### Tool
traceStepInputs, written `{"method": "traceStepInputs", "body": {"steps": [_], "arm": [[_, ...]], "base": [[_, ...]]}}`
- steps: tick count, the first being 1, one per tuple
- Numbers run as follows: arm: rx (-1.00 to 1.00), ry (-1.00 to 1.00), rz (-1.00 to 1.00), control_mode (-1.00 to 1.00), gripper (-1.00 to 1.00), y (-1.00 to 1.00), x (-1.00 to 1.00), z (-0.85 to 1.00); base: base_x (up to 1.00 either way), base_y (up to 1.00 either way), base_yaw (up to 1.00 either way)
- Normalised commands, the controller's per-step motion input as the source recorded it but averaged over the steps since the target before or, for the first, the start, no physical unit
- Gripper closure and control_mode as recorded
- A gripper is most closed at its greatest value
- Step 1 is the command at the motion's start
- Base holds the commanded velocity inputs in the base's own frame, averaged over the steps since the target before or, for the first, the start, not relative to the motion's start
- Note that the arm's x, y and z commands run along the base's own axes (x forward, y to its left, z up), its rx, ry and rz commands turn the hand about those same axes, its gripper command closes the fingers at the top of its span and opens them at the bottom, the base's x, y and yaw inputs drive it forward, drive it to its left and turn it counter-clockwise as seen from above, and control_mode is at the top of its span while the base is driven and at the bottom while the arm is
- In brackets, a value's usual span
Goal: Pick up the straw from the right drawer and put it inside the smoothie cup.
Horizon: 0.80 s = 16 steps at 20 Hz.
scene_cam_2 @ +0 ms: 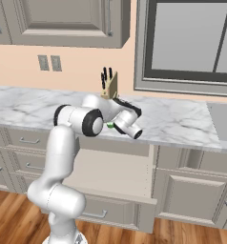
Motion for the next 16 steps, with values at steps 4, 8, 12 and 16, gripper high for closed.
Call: {"method": "traceStepInputs", "body": {"steps": [4,8,12,16], "arm": [[-0.03,-0.05,0.00,-1.00,-1.00,0.00,-0.48,0.63],[-0.09,-0.01,0.00,-1.00,-1.00,-0.02,-0.62,0.48],[-0.12,0.00,0.00,-1.00,-1.00,-0.15,-0.88,0.42],[-0.11,0.00,0.00,-1.00,-1.00,-0.31,-0.99,0.47]], "base": [[0.00,0.00,0.00],[0.00,0.00,0.00],[0.00,0.00,0.00],[0.00,0.00,0.00]]}}
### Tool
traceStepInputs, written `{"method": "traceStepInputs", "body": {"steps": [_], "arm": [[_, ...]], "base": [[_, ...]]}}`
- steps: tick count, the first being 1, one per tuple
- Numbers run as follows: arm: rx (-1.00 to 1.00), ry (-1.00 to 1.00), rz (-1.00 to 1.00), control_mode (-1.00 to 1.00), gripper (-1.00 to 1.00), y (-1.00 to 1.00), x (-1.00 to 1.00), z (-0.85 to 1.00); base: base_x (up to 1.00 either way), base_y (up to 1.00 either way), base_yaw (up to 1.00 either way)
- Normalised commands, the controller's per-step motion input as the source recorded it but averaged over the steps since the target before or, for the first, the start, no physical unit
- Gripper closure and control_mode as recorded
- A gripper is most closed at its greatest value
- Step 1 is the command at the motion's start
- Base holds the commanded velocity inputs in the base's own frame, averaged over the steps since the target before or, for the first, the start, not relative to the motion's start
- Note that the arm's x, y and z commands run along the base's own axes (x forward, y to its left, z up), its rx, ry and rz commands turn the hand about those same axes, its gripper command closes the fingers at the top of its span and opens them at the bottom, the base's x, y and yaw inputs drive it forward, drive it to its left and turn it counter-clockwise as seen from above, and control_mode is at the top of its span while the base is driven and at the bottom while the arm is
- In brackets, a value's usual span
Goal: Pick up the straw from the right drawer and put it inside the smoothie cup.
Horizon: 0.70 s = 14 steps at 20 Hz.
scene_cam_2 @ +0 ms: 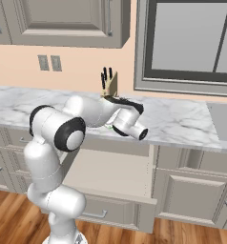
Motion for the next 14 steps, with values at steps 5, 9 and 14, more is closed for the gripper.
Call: {"method": "traceStepInputs", "body": {"steps": [5,9,14], "arm": [[-0.09,-0.02,0.00,-1.00,-1.00,-0.25,-0.98,0.50],[-0.07,-0.16,0.00,-1.00,-1.00,-0.01,-0.96,0.50],[-0.02,-0.15,0.01,-1.00,-1.00,-0.04,-0.49,0.09]], "base": [[0.00,0.00,0.00],[0.00,0.00,0.00],[0.00,0.00,0.00]]}}
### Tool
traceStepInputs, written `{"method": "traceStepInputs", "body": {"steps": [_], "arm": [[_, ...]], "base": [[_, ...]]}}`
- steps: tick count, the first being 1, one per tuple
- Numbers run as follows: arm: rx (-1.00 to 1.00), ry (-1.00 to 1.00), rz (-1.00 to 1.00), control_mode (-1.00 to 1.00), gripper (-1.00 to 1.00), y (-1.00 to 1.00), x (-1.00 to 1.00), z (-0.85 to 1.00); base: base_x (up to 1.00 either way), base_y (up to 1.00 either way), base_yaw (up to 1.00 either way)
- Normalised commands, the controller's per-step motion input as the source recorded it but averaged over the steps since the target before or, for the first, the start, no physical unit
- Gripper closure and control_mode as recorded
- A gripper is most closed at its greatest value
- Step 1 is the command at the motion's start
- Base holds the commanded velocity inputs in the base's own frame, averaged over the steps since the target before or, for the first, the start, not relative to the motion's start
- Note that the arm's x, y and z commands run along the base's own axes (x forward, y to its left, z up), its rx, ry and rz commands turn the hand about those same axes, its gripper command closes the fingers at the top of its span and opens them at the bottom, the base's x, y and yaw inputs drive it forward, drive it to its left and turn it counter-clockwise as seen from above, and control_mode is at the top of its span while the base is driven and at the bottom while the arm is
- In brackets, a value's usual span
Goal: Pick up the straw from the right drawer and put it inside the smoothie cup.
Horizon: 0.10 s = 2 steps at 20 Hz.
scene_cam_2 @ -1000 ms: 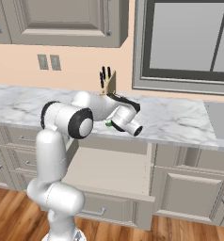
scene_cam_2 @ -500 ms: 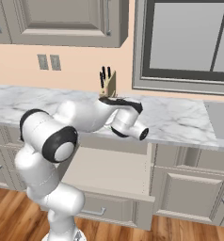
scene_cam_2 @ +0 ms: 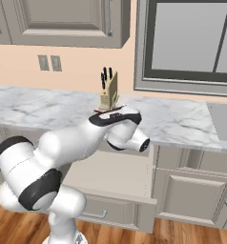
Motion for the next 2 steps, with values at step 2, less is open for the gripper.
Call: {"method": "traceStepInputs", "body": {"steps": [2], "arm": [[0.00,0.00,0.03,-1.00,-1.00,-0.16,-0.18,0.00]], "base": [[0.00,0.00,0.00]]}}
